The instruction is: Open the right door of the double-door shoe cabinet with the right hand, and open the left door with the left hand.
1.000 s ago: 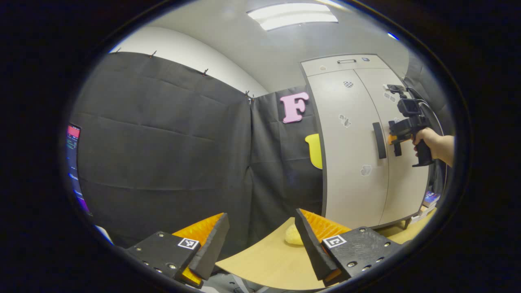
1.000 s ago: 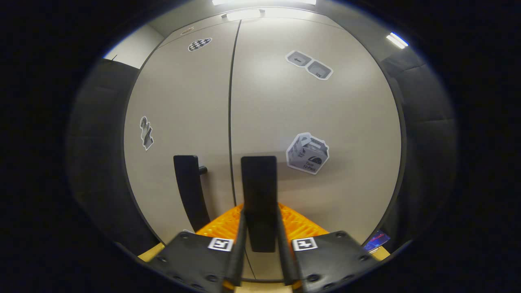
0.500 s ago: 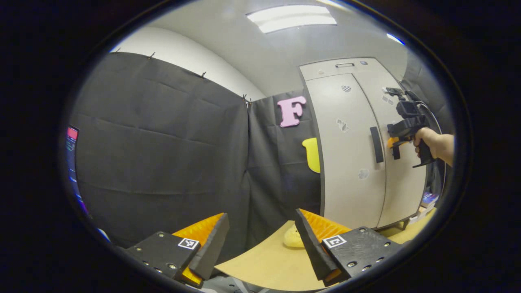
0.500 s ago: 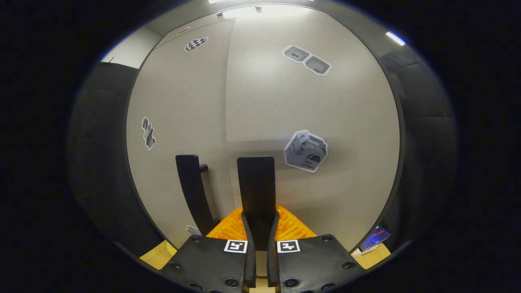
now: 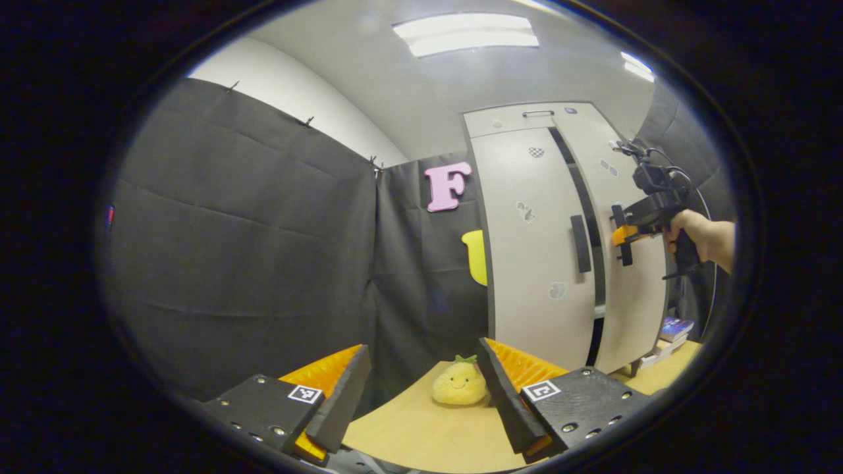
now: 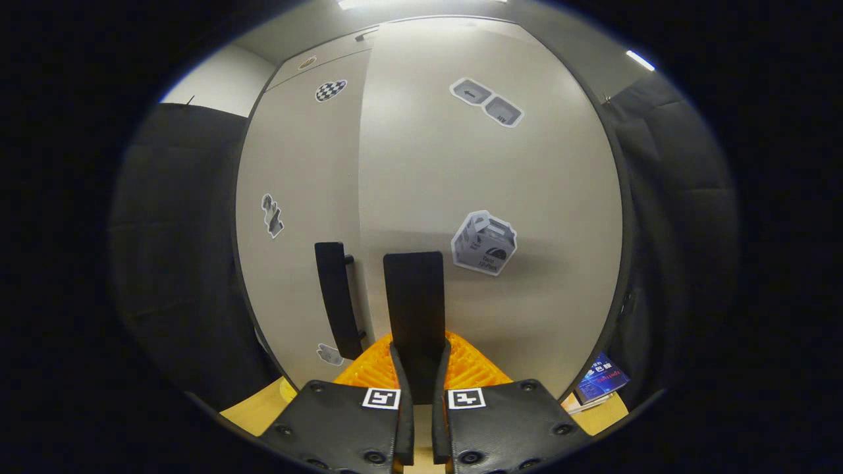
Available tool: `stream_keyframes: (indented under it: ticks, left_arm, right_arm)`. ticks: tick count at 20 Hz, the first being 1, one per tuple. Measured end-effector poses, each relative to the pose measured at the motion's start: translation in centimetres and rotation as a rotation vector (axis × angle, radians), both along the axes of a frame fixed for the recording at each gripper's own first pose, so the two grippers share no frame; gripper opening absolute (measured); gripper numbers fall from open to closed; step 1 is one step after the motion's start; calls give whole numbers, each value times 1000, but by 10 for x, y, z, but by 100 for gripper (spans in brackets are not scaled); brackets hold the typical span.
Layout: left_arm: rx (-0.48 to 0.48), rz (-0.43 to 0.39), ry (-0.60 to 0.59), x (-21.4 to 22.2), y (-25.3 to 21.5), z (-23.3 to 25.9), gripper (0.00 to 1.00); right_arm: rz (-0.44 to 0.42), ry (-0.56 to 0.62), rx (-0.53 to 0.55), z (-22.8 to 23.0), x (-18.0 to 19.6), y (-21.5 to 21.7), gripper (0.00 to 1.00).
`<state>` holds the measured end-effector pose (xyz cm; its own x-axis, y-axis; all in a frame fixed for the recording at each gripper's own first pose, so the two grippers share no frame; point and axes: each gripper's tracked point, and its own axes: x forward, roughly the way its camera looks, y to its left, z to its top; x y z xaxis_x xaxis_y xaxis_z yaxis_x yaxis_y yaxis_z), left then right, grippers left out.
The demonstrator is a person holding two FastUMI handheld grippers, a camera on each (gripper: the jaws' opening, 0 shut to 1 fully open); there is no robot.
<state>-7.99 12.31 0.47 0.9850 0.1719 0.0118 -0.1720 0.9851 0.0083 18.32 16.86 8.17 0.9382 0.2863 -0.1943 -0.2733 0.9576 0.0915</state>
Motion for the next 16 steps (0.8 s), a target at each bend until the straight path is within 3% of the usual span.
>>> stream_keyframes:
  ticks: [8, 16]
  left_arm:
    - [-4, -108, -21, 6, -47, 9, 95]
    - [1, -165, -28, 13, -79, 13, 94]
  right_arm:
    - [64, 9, -6, 3, -32, -24, 12]
    - [53, -12, 15, 7, -65, -58, 12]
